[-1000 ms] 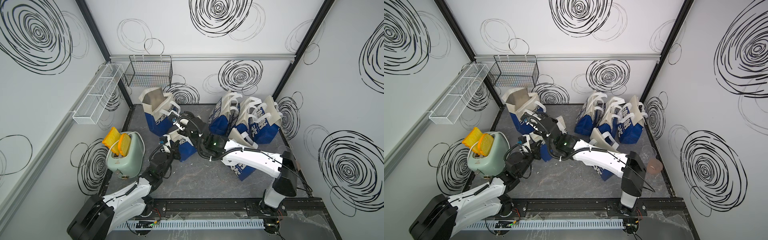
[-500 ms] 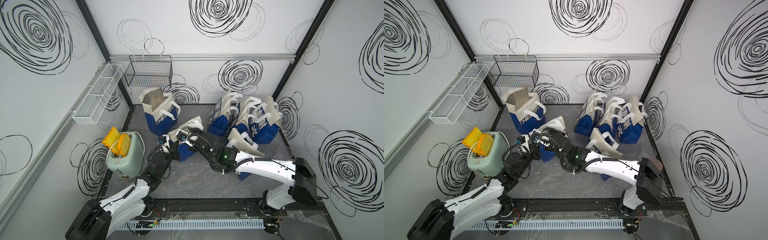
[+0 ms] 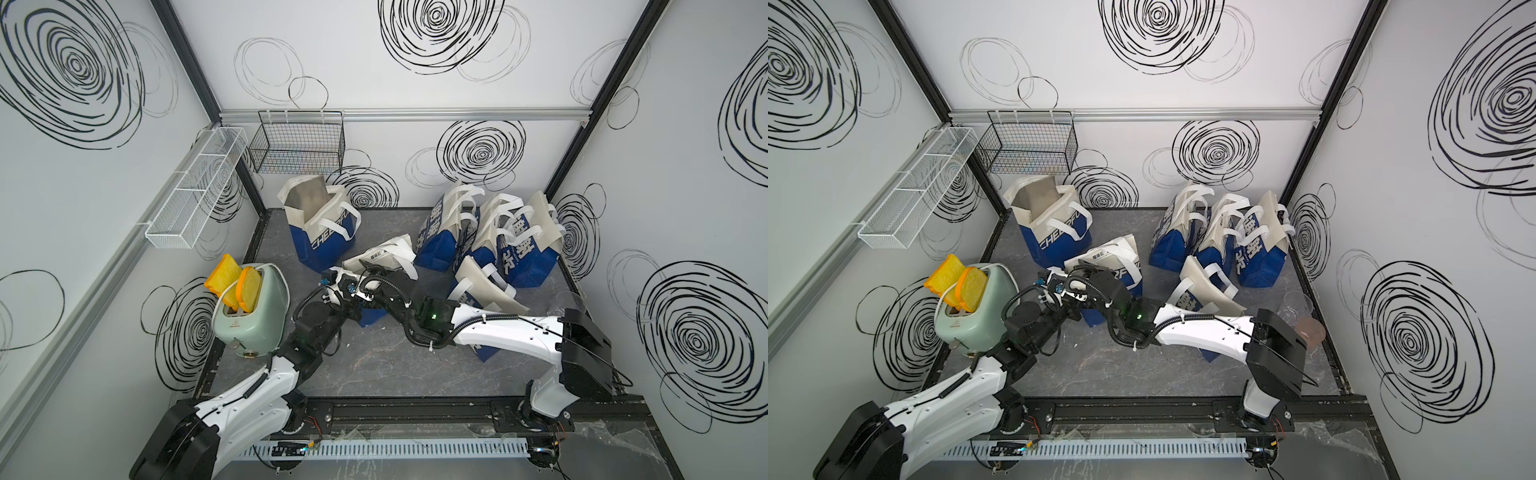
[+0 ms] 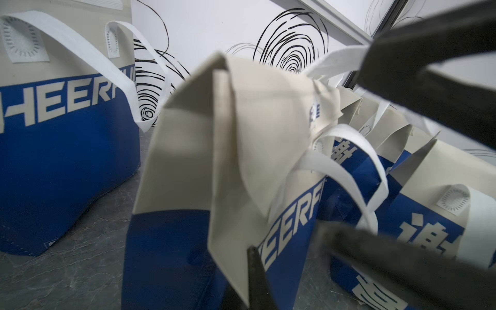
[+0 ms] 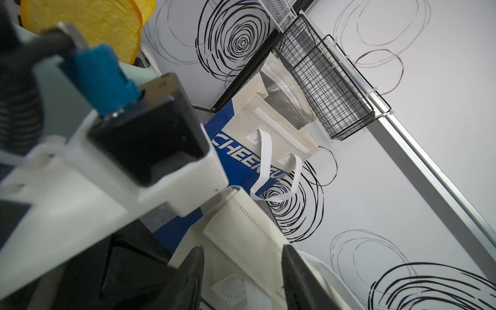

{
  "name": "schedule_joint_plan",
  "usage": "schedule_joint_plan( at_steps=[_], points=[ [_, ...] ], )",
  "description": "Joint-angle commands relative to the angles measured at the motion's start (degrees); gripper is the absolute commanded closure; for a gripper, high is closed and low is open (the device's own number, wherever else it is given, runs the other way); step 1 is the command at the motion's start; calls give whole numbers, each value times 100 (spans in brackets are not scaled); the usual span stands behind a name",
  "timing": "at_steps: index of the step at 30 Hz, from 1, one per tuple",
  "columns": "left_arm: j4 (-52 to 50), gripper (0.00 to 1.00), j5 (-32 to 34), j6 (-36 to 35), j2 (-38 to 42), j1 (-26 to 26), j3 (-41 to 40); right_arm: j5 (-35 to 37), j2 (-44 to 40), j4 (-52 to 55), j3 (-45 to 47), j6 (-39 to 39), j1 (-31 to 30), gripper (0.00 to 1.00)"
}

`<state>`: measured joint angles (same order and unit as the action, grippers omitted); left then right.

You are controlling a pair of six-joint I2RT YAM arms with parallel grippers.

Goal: Open the takeout bag
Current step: Open the takeout bag at the center of the board.

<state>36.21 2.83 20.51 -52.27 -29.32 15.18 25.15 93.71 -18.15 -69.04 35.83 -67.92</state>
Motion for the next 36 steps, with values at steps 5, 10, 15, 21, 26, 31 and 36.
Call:
schedule_joint_plan(
  at_steps=[5, 10, 15, 21, 26, 31, 36],
  points=[
    [-35, 100, -213, -135, 42, 76, 368, -64, -6, -394, 104, 141, -58, 48],
    [-33, 100, -274, -153, 43, 76, 407, 69, 173, -541, 24, 311, -63, 49],
    [-94, 100, -284, -213, 119, 76, 390, 224, 403, -626, -164, 413, -55, 54],
    [-184, 100, -303, -291, 208, 76, 381, 508, 560, -867, -224, 514, -12, 62],
    [-184, 100, -361, -311, 241, 76, 372, 671, 627, -1023, -306, 556, 33, 62],
    [-149, 100, -435, -276, 266, 76, 404, 774, 680, -1155, -234, 556, 34, 56],
    [-210, 100, -519, -251, 390, 75, 472, 895, 714, -1308, -249, 550, 59, 60]
  ],
)
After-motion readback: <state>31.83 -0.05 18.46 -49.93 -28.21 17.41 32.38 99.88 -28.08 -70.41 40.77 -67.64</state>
